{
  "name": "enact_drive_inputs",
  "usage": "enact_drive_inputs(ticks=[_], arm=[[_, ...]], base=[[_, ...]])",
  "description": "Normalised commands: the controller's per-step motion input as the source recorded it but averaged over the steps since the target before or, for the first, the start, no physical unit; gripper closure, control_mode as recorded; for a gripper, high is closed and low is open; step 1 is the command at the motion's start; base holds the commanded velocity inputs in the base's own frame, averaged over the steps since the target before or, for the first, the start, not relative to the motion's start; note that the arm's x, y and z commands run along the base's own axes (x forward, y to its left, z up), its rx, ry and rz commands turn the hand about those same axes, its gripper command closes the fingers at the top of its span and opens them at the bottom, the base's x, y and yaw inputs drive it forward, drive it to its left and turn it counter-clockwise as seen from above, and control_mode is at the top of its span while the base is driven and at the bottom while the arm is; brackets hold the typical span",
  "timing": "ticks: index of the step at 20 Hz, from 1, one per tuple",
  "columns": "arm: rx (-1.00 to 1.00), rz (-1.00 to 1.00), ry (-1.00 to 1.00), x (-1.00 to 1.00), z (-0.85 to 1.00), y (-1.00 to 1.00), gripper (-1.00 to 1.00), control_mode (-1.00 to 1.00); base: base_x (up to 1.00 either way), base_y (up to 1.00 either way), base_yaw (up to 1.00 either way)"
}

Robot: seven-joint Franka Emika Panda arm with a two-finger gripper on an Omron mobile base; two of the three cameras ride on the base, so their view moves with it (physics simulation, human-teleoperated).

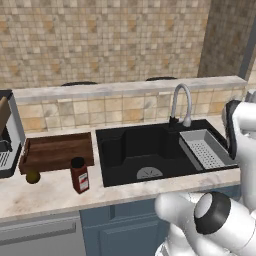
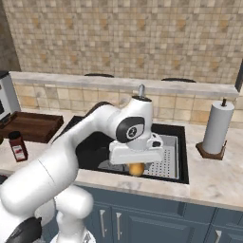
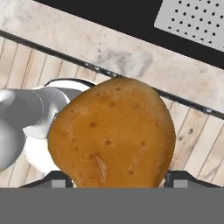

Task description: Pick up all produce items and place them in the sink. Turn on the sink faucet to wash them. Then turn the sink off and put them in the tray.

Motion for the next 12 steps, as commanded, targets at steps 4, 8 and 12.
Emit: enact_drive_inputs(ticks=[4, 8, 12], arm=[[0.00, 0.01, 0.09, 0.11, 0.00, 1.00, 1.00, -1.00], [0.00, 0.01, 0.10, 0.20, 0.03, 1.00, 1.00, -1.00], [0.00, 0.02, 0.06, 0.27, 0.04, 1.00, 1.00, -1.00]], base=[[0.00, 0.00, 0.00], [0.00, 0.00, 0.00], [0.00, 0.00, 0.00]])
